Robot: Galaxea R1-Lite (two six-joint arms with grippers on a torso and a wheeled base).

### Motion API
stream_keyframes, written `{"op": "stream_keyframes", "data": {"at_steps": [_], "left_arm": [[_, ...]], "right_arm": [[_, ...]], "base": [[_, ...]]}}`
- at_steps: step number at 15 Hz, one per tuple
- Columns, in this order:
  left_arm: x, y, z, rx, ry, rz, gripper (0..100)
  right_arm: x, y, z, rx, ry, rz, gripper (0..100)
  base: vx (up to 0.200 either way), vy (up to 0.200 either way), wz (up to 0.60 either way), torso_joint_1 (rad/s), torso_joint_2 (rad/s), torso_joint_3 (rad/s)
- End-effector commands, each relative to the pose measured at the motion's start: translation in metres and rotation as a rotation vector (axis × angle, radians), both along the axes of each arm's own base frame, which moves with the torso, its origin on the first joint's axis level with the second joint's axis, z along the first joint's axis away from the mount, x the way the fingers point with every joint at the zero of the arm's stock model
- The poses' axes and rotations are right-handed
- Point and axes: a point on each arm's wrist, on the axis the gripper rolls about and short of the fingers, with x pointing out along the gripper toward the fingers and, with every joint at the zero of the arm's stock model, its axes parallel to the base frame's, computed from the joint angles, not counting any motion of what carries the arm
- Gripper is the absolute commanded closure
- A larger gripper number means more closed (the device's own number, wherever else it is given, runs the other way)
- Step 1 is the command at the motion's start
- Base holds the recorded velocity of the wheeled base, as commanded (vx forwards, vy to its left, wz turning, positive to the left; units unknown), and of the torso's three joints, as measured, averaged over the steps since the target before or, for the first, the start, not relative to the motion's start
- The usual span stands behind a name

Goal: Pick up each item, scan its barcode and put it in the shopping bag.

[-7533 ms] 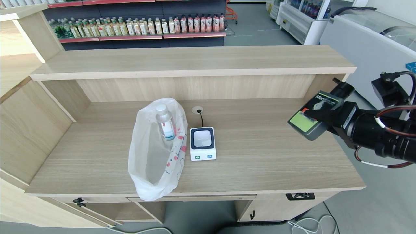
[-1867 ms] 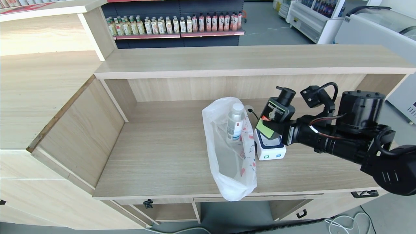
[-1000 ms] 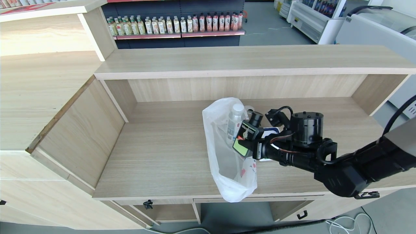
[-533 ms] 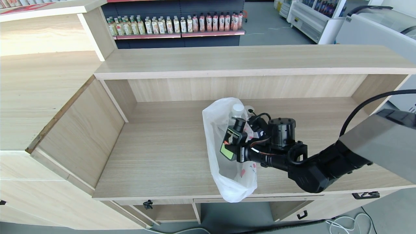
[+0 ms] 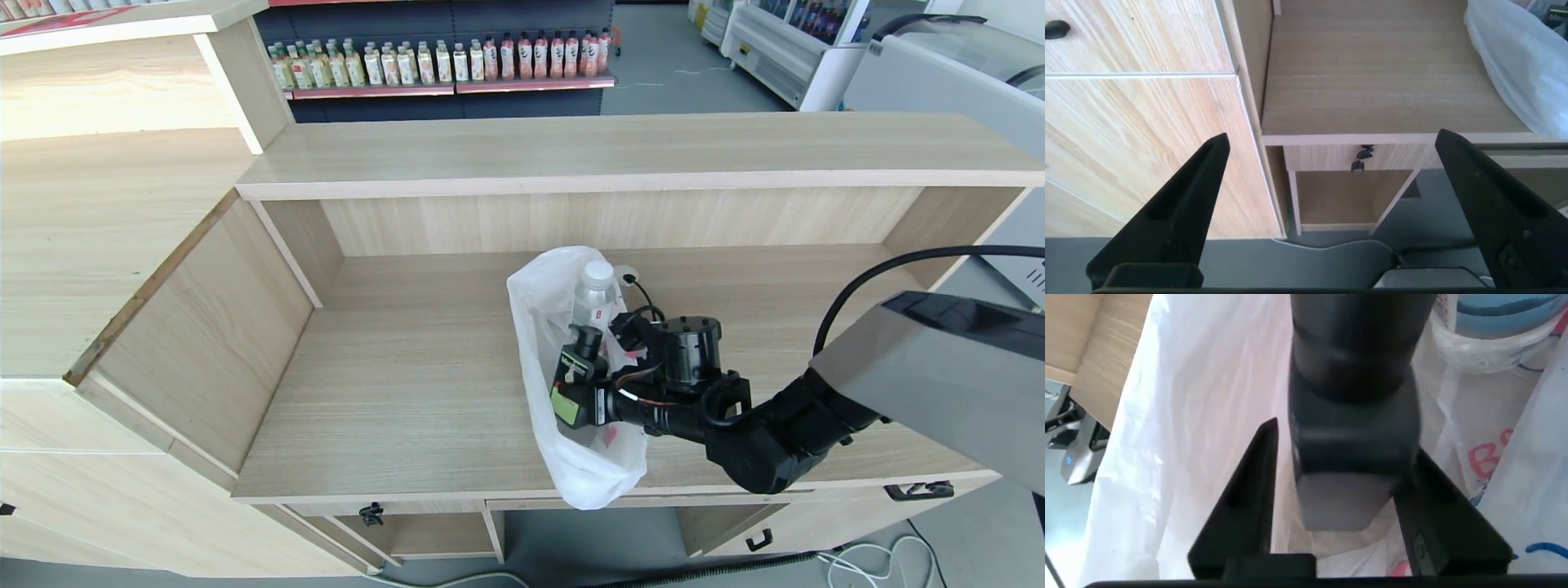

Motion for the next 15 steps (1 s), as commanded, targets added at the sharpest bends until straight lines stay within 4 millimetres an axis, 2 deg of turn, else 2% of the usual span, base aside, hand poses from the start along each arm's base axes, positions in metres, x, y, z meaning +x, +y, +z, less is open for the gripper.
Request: {"op": "stream_keyframes", "data": {"at_steps": [1, 5, 10, 15], "left_arm": [[0.000, 0.000, 0.000, 0.000, 0.000, -0.001, 0], [0.000, 0.000, 0.000, 0.000, 0.000, 0.000, 0], [0.000, 0.000, 0.000, 0.000, 0.000, 0.000, 0], [0.000, 0.000, 0.000, 0.000, 0.000, 0.000, 0]], "right_arm": [[0.000, 0.000, -0.002, -0.001, 0.007, 0.000, 0], [-0.006, -0.004, 0.023, 0.047, -0.023, -0.004, 0], [-0.028, -0.021, 0.086, 0.187, -0.082, 0.002, 0], [-0.024, -0.049, 0.105, 0.201, -0.135, -0.056, 0]], "base": [[0.000, 0.000, 0.00, 0.000, 0.00, 0.000], [0.000, 0.000, 0.00, 0.000, 0.00, 0.000], [0.000, 0.000, 0.00, 0.000, 0.00, 0.000], [0.000, 0.000, 0.00, 0.000, 0.00, 0.000]]}}
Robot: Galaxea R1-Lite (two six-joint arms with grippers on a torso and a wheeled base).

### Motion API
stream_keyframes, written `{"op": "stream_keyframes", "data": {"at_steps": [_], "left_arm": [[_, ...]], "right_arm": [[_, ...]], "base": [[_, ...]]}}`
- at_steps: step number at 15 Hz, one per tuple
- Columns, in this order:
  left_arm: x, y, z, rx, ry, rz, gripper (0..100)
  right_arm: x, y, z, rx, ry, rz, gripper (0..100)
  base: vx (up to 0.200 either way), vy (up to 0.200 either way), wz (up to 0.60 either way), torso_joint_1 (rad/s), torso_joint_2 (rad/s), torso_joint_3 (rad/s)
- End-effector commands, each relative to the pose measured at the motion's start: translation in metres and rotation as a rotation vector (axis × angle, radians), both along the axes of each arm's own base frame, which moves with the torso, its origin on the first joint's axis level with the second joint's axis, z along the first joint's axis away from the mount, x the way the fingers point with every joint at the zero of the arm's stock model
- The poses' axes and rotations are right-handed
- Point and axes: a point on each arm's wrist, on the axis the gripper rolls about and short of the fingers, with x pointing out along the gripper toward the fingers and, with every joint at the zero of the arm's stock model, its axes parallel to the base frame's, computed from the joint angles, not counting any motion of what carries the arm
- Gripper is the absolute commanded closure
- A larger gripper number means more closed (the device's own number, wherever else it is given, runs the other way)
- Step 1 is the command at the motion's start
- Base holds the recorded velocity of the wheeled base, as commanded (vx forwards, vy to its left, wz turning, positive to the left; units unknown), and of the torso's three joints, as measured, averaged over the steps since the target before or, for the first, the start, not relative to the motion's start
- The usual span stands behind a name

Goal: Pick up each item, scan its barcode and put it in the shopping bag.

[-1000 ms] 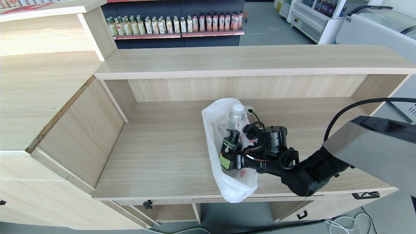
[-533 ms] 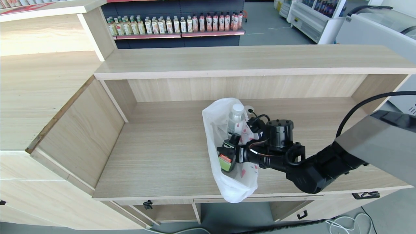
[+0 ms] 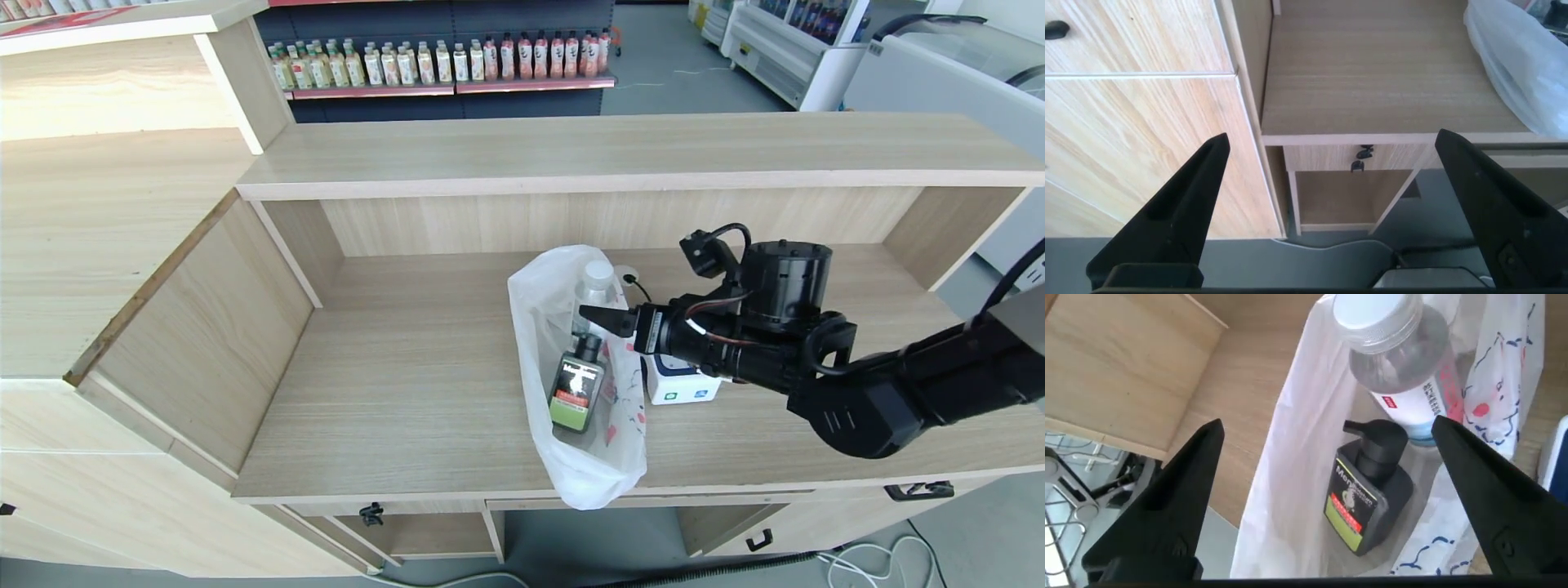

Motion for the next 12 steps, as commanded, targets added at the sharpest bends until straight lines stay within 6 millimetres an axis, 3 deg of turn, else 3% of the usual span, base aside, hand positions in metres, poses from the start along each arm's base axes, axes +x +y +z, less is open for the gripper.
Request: {"op": "stream_keyframes", "data": {"at_steps": [1, 4, 8, 9, 12], "left_arm": [[0.000, 0.000, 0.000, 0.001, 0.000, 0.001, 0], [0.000, 0.000, 0.000, 0.001, 0.000, 0.000, 0], [0.000, 0.000, 0.000, 0.001, 0.000, 0.000, 0], [0.000, 0.000, 0.000, 0.001, 0.000, 0.001, 0], [0.000, 0.000, 0.000, 0.001, 0.000, 0.001, 0]], "right_arm": [[-0.007, -0.011, 0.013, 0.007, -0.021, -0.019, 0], [-0.011, -0.035, 0.027, -0.058, -0.105, -0.076, 0], [-0.029, -0.108, 0.059, -0.228, -0.168, -0.326, 0], [-0.052, -0.122, 0.061, -0.267, -0.120, -0.459, 0], [-0.092, -0.140, 0.057, -0.276, -0.097, -0.526, 0]], "base": [[0.000, 0.000, 0.00, 0.000, 0.00, 0.000], [0.000, 0.000, 0.00, 0.000, 0.00, 0.000], [0.000, 0.000, 0.00, 0.000, 0.00, 0.000], [0.000, 0.000, 0.00, 0.000, 0.00, 0.000], [0.000, 0.000, 0.00, 0.000, 0.00, 0.000]]}}
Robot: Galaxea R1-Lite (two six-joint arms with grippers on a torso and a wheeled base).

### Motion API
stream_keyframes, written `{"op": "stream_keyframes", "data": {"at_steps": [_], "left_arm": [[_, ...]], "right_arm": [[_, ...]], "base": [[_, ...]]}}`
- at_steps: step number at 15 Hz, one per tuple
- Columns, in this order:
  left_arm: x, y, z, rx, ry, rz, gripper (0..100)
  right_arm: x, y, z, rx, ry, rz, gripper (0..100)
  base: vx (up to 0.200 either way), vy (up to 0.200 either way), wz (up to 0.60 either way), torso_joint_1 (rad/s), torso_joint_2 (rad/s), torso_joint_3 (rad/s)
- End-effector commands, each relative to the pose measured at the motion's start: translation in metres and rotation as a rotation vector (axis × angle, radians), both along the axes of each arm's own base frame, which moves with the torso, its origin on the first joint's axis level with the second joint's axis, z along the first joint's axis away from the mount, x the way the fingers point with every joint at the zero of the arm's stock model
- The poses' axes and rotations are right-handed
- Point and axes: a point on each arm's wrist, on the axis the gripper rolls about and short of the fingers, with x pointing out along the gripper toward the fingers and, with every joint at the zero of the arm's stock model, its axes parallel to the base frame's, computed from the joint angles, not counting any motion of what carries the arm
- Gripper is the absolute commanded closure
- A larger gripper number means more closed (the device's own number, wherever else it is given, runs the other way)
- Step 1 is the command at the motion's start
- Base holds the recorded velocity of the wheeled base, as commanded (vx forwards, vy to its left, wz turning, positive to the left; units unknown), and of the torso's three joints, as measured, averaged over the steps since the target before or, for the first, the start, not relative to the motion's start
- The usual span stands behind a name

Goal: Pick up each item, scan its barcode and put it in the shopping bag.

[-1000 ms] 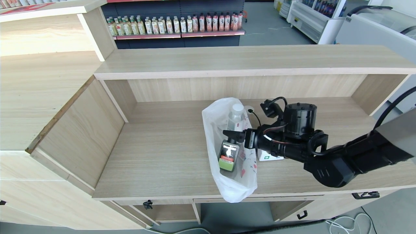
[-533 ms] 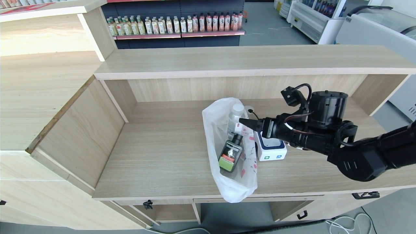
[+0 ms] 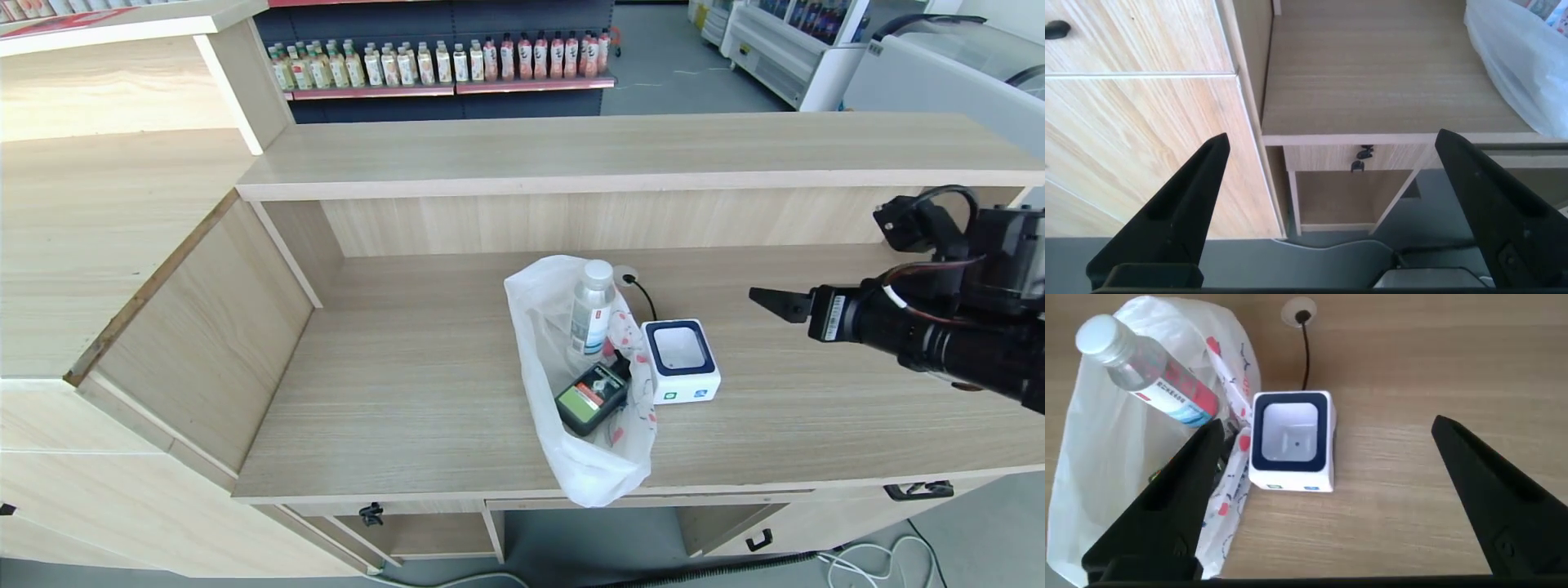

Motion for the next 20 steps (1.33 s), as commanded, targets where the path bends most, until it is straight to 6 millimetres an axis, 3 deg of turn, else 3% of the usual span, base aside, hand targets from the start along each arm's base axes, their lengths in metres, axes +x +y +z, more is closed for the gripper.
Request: {"op": "stream_keyframes", "data": {"at_steps": [1, 5, 9, 14, 20], "left_arm": [[0.000, 0.000, 0.000, 0.000, 0.000, 0.001, 0], [0.000, 0.000, 0.000, 0.000, 0.000, 0.001, 0], [0.000, 0.000, 0.000, -0.001, 0.000, -0.001, 0], [0.000, 0.000, 0.000, -0.003, -0.002, -0.001, 0], [0.000, 0.000, 0.000, -0.001, 0.000, -0.001, 0]], "right_arm": [[-0.040, -0.014, 0.010, 0.018, -0.037, -0.051, 0], [-0.059, -0.030, 0.011, 0.018, -0.055, -0.184, 0], [-0.096, -0.044, -0.004, 0.001, -0.047, -0.335, 0], [-0.174, -0.043, -0.035, 0.034, -0.097, -0.387, 0], [-0.249, -0.041, -0.073, -0.006, -0.088, -0.386, 0]], "base": [[0.000, 0.000, 0.00, 0.000, 0.00, 0.000], [0.000, 0.000, 0.00, 0.000, 0.00, 0.000], [0.000, 0.000, 0.00, 0.000, 0.00, 0.000], [0.000, 0.000, 0.00, 0.000, 0.00, 0.000], [0.000, 0.000, 0.00, 0.000, 0.00, 0.000]]}}
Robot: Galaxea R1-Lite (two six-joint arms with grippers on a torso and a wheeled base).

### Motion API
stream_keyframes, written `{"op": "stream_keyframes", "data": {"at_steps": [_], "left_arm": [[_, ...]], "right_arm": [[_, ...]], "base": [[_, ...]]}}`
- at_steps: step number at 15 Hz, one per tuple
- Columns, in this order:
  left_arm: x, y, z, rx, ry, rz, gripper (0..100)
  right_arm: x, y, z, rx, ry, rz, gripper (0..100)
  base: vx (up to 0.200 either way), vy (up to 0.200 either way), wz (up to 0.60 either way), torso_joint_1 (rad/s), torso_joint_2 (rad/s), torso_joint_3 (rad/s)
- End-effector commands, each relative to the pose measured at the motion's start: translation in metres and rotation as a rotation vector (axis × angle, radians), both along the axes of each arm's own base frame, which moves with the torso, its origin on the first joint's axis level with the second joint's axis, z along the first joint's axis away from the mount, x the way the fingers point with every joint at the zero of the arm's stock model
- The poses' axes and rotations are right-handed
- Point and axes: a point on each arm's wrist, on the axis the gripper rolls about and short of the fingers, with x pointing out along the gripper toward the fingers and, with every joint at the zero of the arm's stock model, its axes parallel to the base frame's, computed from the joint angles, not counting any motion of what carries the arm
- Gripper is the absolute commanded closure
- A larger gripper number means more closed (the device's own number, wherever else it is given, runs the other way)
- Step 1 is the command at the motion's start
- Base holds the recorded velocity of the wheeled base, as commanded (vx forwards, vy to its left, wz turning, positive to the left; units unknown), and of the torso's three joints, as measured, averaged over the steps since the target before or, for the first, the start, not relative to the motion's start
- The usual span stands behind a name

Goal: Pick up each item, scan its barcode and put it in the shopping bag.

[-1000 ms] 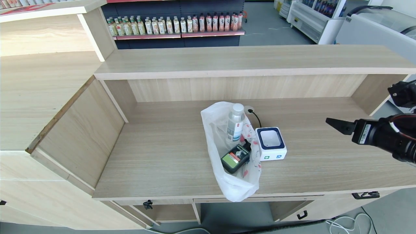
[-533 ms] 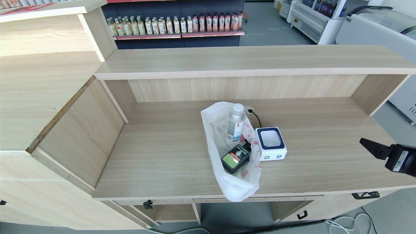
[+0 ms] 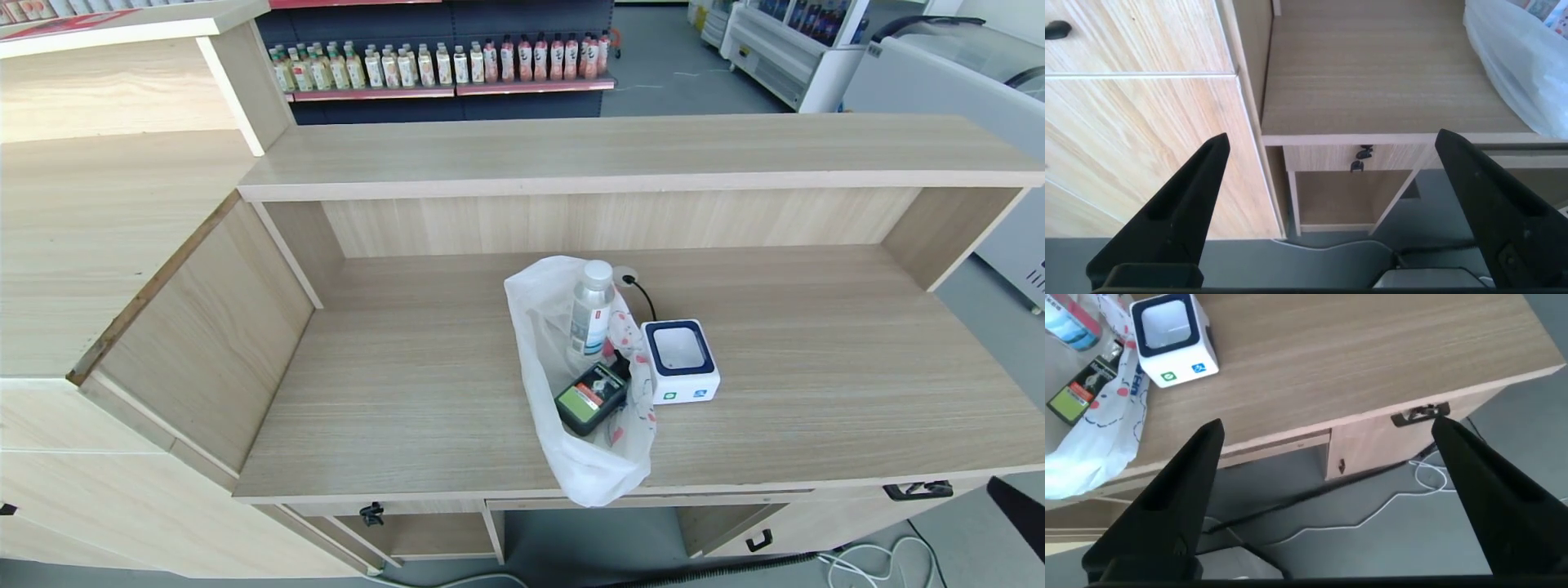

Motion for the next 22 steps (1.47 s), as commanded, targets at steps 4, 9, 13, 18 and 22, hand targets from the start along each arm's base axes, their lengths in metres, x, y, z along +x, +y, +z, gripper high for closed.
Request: {"op": "stream_keyframes", "data": {"at_steps": [4, 9, 13, 18, 22], "left_arm": [[0.000, 0.000, 0.000, 0.000, 0.000, 0.001, 0], [0.000, 0.000, 0.000, 0.000, 0.000, 0.000, 0], [0.000, 0.000, 0.000, 0.000, 0.000, 0.000, 0], [0.000, 0.000, 0.000, 0.000, 0.000, 0.000, 0], [0.000, 0.000, 0.000, 0.003, 0.000, 0.000, 0]], "right_arm": [[-0.069, 0.002, -0.035, -0.082, -0.091, 0.047, 0], [-0.083, 0.002, -0.057, -0.130, -0.176, 0.074, 0], [-0.083, 0.002, -0.058, -0.068, -0.191, 0.070, 0], [-0.083, 0.003, -0.058, -0.071, -0.191, 0.089, 0], [-0.083, 0.003, -0.057, -0.072, -0.191, 0.089, 0]], "base": [[0.000, 0.000, 0.00, 0.000, 0.00, 0.000], [0.000, 0.000, 0.00, 0.000, 0.00, 0.000], [0.000, 0.000, 0.00, 0.000, 0.00, 0.000], [0.000, 0.000, 0.00, 0.000, 0.00, 0.000], [0.000, 0.000, 0.00, 0.000, 0.00, 0.000]]}}
